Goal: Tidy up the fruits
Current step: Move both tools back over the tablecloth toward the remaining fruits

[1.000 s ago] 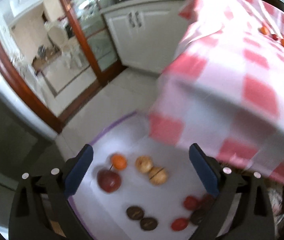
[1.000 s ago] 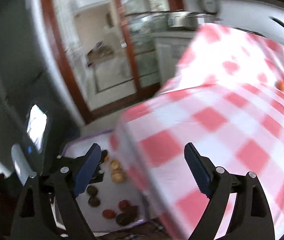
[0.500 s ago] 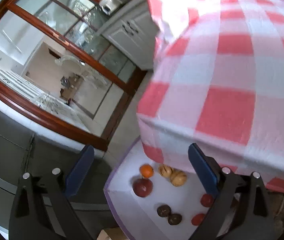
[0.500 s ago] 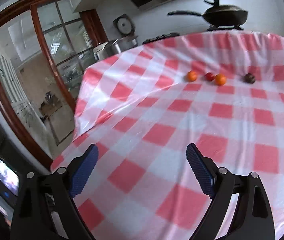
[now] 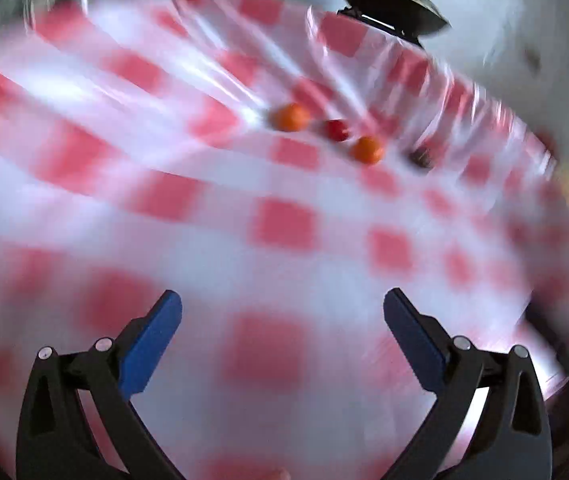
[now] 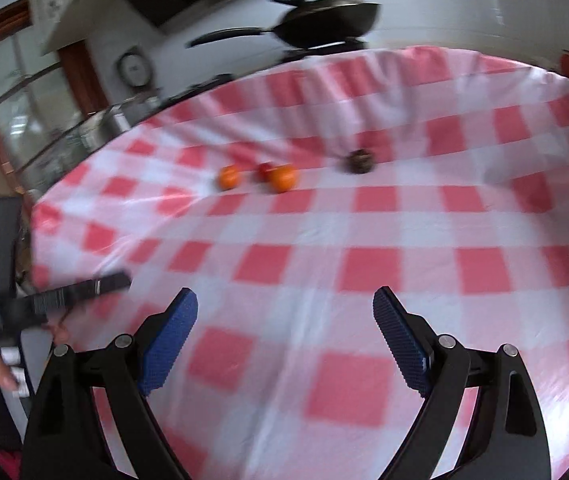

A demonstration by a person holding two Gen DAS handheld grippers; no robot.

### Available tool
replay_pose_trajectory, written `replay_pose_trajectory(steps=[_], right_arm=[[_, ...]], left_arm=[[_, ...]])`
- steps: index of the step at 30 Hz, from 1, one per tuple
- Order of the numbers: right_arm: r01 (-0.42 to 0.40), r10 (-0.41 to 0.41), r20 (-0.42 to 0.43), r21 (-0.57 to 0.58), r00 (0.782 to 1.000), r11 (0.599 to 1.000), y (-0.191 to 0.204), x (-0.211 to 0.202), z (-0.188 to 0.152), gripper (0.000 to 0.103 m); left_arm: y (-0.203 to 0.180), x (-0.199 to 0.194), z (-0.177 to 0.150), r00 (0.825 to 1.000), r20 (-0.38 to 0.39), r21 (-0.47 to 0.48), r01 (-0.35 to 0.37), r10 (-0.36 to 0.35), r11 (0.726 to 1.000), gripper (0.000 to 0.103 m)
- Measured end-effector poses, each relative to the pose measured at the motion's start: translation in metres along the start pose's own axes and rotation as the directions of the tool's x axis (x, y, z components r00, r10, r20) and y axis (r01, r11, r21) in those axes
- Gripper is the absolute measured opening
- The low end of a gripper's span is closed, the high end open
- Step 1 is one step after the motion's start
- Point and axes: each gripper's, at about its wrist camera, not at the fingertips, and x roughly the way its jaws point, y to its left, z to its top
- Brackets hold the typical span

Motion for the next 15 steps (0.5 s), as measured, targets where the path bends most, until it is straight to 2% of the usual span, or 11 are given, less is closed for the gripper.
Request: replay_pose_trajectory(steps=[1,2,3,5,6,8,9,13,15], right_arm=[[0.012,-0.012,-0.001,0.004,1.0,1.0,-0.005,0.005,0.003,0.087],[0.03,-0.03,-0.006,0.009,1.0,1.0,-0.012,0.012,0.007,0.087],[0.055,-0.055,-0.015,0.012,0.998,0.998,-0.019,0.021,0.012,0.087],[0.083,-0.083,-0.024,0.002,0.996,0.997,-0.029,0.036,0.019,0.087],[0.104,-0.104,-0.034,-0.003,0.994,0.995,-0.033,0.044,0.023,0.087],[0.123,-0.123,-0.049,0.0,0.991,0.992,-0.04,0.06,0.031,0.087],[0.132,-0.131,-0.062,0.01,0.99,0.991,-0.046,0.073,0.038,0.087],[0.162,-0.156,-0.108,0.046,0.982,0.986,-0.059,0.119,0.065,0.087],[0.178,-0.17,-0.13,0.046,0.977,0.983,-0.063,0.145,0.079,0.087]], left_arm=[[-0.003,0.017,0.011,0.999,-0.004,-0.052,0.047,-0.047,0.998,0.101],[-0.008,0.035,0.024,0.997,0.025,-0.088,0.07,-0.068,0.994,0.101],[-0.018,0.043,0.029,0.997,0.058,-0.096,0.057,-0.051,0.994,0.101],[-0.034,0.057,0.038,0.99,0.137,-0.086,-0.011,0.023,0.996,0.101],[-0.046,0.069,0.042,0.983,0.165,-0.058,-0.075,0.083,0.996,0.101],[-0.06,0.083,0.051,0.968,0.187,-0.017,-0.168,0.168,0.986,0.101],[-0.067,0.093,0.057,0.962,0.182,0.005,-0.208,0.204,0.978,0.101],[-0.072,0.116,0.067,0.955,0.112,0.071,-0.282,0.273,0.957,0.101],[-0.073,0.124,0.069,0.954,0.096,0.101,-0.294,0.285,0.951,0.101]])
